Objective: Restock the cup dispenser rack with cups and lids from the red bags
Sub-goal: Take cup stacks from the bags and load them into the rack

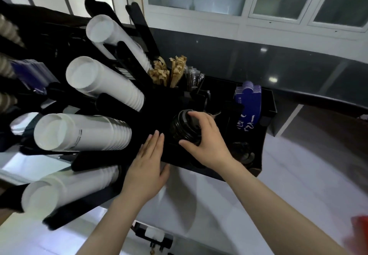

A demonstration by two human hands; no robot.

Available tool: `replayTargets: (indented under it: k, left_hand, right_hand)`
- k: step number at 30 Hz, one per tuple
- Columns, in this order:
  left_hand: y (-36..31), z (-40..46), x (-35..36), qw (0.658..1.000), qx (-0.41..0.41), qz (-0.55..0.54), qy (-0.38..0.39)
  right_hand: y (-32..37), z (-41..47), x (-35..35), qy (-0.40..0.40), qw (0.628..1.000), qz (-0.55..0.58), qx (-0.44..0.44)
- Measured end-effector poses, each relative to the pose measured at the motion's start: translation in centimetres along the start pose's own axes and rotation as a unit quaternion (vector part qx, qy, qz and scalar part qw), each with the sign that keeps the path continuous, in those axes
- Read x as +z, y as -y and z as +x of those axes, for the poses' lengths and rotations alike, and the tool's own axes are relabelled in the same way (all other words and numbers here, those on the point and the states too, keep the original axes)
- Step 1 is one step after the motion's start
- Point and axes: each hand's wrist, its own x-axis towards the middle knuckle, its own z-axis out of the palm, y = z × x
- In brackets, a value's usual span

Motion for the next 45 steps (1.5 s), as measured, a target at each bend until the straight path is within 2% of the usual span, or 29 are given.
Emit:
replayTargets:
  k: [8,16,25,31,36,41,45]
  left_hand:
    - [0.7,-0.7,0.4,0.995,-0.08,-0.049,-0.014]
    - [1.8,-0.1,0.7,0.994,-0.097,-0.05,-0.002]
    - [2.6,0.3,1.7,0.991,-0.113,-0.054,0.037]
    - [2.0,0.4,2.0,0.989,-0.128,-0.051,0.052]
    - [1.8,0.4,1.7,0.99,-0.12,-0.049,0.05]
    - [1.6,0.3,1.7,0.996,-0.079,-0.028,0.043]
    - [1.5,0.3,1.8,0.997,-0.043,0.014,0.056]
  right_hand:
    - [1.5,4.9,5.6,0.067,0.989,-0.128,-0.019]
    - [0.9,5.7,9.2,0.132,0.953,-0.272,-0.008]
    - [0.7,5.8,9.9,0.178,0.925,-0.335,0.0]
    - [1.1,6.2,9.7,0.228,0.91,-0.345,0.038]
    - [1.1,4.9,8.9,0.148,0.902,-0.399,-0.067]
    - [0.3,3.3,8.3,0.18,0.865,-0.459,-0.09]
    - [0.8,2.8,7.7,0.177,0.88,-0.431,-0.088]
